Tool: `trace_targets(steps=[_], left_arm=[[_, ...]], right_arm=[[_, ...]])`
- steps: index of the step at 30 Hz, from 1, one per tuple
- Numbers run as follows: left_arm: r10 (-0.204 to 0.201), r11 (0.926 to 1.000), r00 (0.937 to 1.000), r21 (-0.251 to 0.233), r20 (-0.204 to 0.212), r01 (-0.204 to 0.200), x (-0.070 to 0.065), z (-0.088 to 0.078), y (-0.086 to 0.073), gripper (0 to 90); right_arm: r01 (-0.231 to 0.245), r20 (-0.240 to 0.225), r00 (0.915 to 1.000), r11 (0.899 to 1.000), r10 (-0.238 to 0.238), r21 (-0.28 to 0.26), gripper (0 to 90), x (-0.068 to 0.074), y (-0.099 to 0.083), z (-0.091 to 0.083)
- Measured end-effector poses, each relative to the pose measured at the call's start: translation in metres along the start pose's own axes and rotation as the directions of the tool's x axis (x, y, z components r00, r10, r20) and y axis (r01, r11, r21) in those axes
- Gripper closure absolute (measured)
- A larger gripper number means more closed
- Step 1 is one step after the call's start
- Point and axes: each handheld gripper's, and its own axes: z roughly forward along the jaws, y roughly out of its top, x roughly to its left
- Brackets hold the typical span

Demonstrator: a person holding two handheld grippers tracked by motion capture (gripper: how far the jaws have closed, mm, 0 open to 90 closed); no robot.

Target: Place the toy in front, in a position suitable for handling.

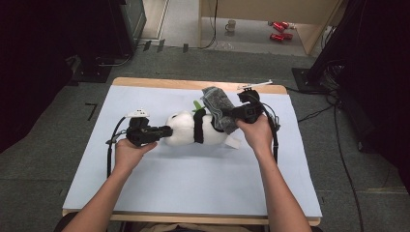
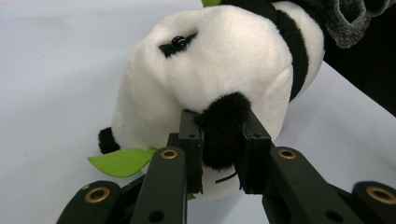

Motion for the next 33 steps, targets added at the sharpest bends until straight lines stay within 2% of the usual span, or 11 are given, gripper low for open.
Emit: trace_targets(steps=[8,12,16,20,23,33], left_arm=[[-0.007,1.0000,0.9999,-0.005,-0.011,0.007,0.000,0.000,0.000,75.6],[-0.007,0.9999,0.9999,-0.008,-0.016,0.007,0.000,0.001,0.000,75.5],[-0.008,0.9999,0.9998,-0.009,-0.018,0.007,0.000,0.001,0.001,75.5],[-0.005,1.0000,0.9999,-0.007,-0.016,0.005,0.000,0.001,0.001,75.4],[-0.010,0.9999,0.9999,-0.008,-0.013,0.009,0.001,0.001,0.000,75.4],[-0.005,1.0000,0.9999,-0.008,-0.013,0.005,0.003,0.000,0.001,75.1]], right_arm=[[-0.035,0.049,0.9981,0.999,0.036,-0.021,79.2,-0.015,0.002,-0.014],[-0.061,0.023,0.9978,0.997,0.062,-0.049,79.3,-0.015,0.005,-0.028],[-0.006,-0.007,1.0000,0.998,0.005,-0.070,79.3,0.007,0.015,-0.035],[0.048,-0.064,0.9966,0.996,-0.052,-0.072,79.3,0.036,0.024,-0.029],[0.070,-0.107,0.9914,0.996,-0.076,-0.058,79.2,0.053,0.028,-0.015],[0.133,-0.184,0.9748,0.991,-0.126,0.023,79.2,0.100,0.026,0.042]])
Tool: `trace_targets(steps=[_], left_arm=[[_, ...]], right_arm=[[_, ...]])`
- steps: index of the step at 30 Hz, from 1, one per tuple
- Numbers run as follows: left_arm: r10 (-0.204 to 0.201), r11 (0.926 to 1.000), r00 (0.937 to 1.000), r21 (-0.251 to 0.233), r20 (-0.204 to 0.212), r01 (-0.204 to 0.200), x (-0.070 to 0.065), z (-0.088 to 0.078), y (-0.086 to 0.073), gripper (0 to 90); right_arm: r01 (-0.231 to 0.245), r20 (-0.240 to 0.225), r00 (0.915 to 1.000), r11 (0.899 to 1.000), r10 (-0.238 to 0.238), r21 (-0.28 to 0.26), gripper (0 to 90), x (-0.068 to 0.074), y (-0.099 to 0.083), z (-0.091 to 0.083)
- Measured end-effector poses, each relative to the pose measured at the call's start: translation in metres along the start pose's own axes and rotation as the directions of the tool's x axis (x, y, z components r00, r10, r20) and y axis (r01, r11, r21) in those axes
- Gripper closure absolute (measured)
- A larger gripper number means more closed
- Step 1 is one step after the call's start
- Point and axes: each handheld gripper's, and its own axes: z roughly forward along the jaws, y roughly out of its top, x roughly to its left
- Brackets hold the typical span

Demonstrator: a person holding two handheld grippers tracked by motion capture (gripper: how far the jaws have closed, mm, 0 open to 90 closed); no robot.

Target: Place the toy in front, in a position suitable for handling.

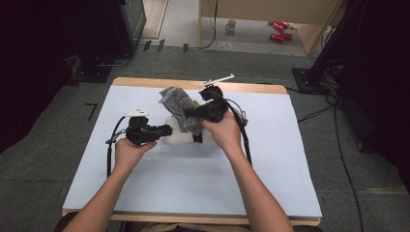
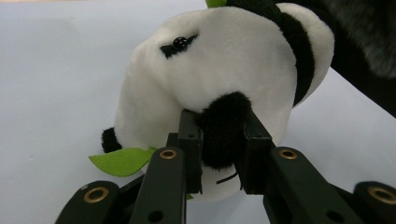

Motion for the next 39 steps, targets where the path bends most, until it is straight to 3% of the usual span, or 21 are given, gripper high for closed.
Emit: trace_targets(steps=[5,7,9,12,17,24,28,33,39], left_arm=[[0.001,1.0000,1.0000,0.001,-0.002,-0.001,0.000,0.000,0.000,74.9],[0.004,1.0000,1.0000,0.002,-0.002,-0.004,0.001,0.000,0.001,74.9],[0.014,0.9999,0.9999,0.007,0.000,-0.014,0.003,0.000,0.001,74.8],[0.013,0.9999,0.9999,0.006,0.001,-0.013,0.003,0.000,0.001,74.8],[0.013,0.9999,0.9999,0.010,0.006,-0.013,0.003,0.000,0.002,74.8],[0.036,0.9992,0.9993,0.017,-0.006,-0.036,-0.002,0.000,0.001,74.7],[0.038,0.9991,0.9993,0.017,-0.003,-0.038,-0.004,-0.001,0.000,74.7],[0.024,0.9994,0.9997,0.023,0.008,-0.024,-0.006,-0.003,0.001,75.6],[0.018,0.9990,0.9994,0.041,0.031,-0.019,-0.009,-0.007,0.002,76.6]], right_arm=[[-0.004,-0.011,0.9999,0.999,0.005,0.045,79.2,0.006,-0.006,0.026],[0.006,0.005,1.0000,0.998,-0.006,0.066,79.1,0.003,-0.010,0.032],[-0.002,-0.006,1.0000,0.998,0.003,0.061,79.1,-0.003,-0.016,0.034],[-0.001,-0.006,1.0000,0.998,0.001,0.062,78.9,-0.013,-0.021,0.026],[0.024,0.048,0.9985,0.997,-0.027,0.069,78.8,-0.026,-0.031,0.009],[0.012,0.029,0.9995,1.000,-0.012,0.009,78.8,-0.039,-0.054,-0.012],[0.025,0.026,0.9993,1.000,-0.026,0.018,78.8,-0.041,-0.056,-0.018],[-0.018,0.021,0.9996,1.000,0.018,-0.011,78.7,-0.053,-0.059,-0.032],[-0.053,0.053,0.9970,0.998,0.056,-0.044,78.7,-0.069,-0.060,-0.053]])
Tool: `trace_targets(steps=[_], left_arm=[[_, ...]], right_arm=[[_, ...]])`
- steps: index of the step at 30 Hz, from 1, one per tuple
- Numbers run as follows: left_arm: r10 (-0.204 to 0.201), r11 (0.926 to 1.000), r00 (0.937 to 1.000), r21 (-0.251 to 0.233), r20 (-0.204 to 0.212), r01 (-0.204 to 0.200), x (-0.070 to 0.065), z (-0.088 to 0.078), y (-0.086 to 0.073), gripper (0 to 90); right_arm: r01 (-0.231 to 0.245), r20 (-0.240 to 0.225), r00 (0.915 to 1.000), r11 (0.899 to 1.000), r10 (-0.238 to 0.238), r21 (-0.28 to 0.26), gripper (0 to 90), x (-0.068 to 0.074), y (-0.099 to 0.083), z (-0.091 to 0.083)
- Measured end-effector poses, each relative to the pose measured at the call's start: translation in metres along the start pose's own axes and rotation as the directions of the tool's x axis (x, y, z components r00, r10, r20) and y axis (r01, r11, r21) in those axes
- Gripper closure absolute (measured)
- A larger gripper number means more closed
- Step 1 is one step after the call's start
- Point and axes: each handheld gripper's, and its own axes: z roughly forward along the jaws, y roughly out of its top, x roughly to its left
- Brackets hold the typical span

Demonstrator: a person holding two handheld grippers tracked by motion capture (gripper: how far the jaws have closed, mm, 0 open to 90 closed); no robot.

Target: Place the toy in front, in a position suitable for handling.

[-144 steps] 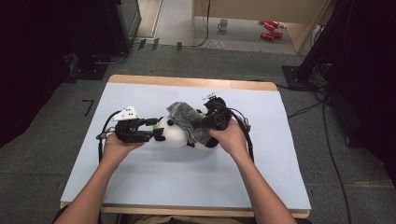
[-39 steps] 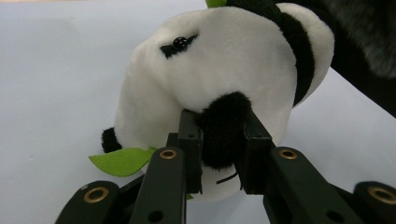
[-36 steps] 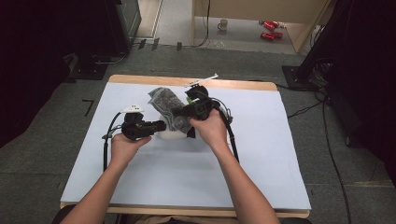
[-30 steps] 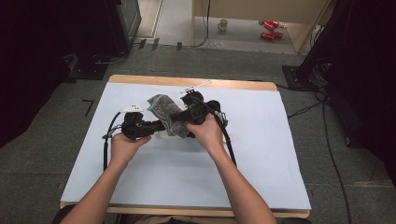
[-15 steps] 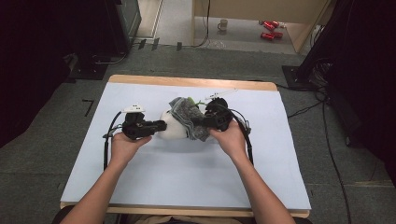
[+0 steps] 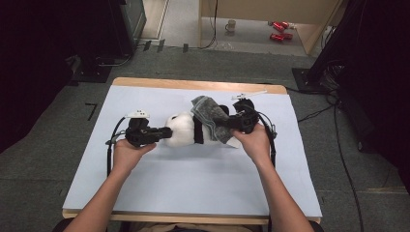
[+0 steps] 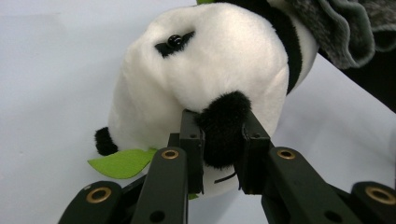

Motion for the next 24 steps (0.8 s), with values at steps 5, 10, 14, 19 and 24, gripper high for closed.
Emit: trace_targets(steps=[5,10,14,19,24], left_arm=[[-0.007,0.9999,0.9995,0.014,0.031,0.006,-0.010,-0.006,0.002,77.1],[-0.024,0.9995,0.9993,0.023,0.027,0.024,-0.015,-0.015,-0.001,77.4],[-0.032,0.9994,0.9995,0.014,-0.001,0.032,-0.011,-0.018,-0.004,77.3],[-0.057,0.9983,0.9984,-0.013,-0.007,0.057,-0.005,-0.016,-0.004,77.0],[-0.063,0.9979,0.9975,-0.020,-0.032,0.062,-0.001,-0.016,-0.004,76.4]], right_arm=[[-0.031,0.020,0.9993,0.999,0.031,-0.016,78.7,-0.014,-0.004,-0.011],[-0.026,0.058,0.9979,0.999,0.028,-0.026,78.8,-0.016,-0.005,-0.019],[-0.026,0.060,0.9978,0.998,0.030,-0.060,78.9,-0.011,-0.003,-0.031],[0.014,-0.006,0.9999,0.995,-0.015,-0.097,78.9,0.014,0.006,-0.035],[0.072,-0.073,0.9945,0.996,-0.075,-0.044,78.8,0.042,0.006,-0.012]])
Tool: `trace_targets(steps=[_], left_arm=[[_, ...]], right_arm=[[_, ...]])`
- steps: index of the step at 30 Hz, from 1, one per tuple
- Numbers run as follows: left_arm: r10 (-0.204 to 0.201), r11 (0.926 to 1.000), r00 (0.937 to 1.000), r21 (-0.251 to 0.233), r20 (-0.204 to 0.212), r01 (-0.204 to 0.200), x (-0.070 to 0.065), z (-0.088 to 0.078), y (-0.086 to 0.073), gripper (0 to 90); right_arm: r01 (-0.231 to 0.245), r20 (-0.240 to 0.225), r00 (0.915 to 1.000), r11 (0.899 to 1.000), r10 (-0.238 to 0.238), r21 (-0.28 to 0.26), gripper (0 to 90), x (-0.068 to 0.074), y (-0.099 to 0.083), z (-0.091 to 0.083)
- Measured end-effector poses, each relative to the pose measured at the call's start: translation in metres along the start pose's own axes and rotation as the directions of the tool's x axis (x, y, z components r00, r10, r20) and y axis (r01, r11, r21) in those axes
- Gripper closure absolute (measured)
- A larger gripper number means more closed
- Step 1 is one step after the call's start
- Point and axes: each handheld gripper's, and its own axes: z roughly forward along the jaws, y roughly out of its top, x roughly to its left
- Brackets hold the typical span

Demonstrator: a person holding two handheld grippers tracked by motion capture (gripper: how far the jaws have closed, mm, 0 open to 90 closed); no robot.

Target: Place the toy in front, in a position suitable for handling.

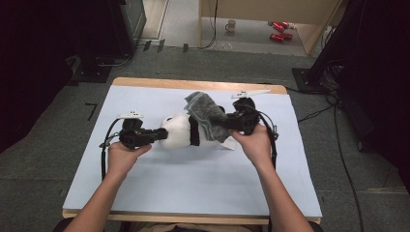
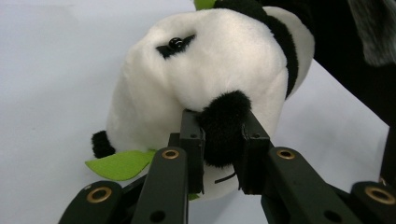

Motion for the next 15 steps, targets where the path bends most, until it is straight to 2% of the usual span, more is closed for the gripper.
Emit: trace_targets(steps=[3,6,7,10,12,13,15], left_arm=[[-0.004,1.0000,1.0000,-0.005,-0.008,0.004,0.003,0.000,-0.001,75.9],[0.013,0.9998,0.9998,-0.014,-0.014,-0.014,0.005,0.000,-0.002,74.0],[0.021,0.9996,0.9997,-0.016,-0.014,-0.022,0.006,0.000,-0.003,72.0],[0.028,0.9983,0.9995,-0.052,0.013,-0.028,0.010,-0.003,-0.004,63.3],[0.071,0.9938,0.9974,-0.086,0.005,-0.071,0.011,-0.006,-0.006,58.0],[0.111,0.9885,0.9938,-0.103,-0.001,-0.111,0.011,-0.007,-0.007,54.5],[0.163,0.9821,0.9864,-0.093,-0.016,-0.164,0.011,-0.007,-0.009,43.6]], right_arm=[[0.012,-0.028,0.9996,0.998,-0.010,0.062,78.9,0.006,-0.006,0.020],[0.013,0.004,0.9999,0.994,-0.014,0.111,78.9,0.002,-0.014,0.035],[0.007,0.021,0.9997,0.993,-0.009,0.117,78.9,-0.001,-0.015,0.038],[-0.018,0.009,0.9998,0.996,0.018,0.093,78.9,-0.012,-0.018,0.040],[-0.018,0.017,0.9997,0.996,0.016,0.082,78.8,-0.014,-0.018,0.039],[-0.014,0.024,0.9996,0.997,0.012,0.076,78.8,-0.015,-0.017,0.039],[-0.009,0.029,0.9996,0.998,0.007,0.066,78.8,-0.017,-0.017,0.039]])
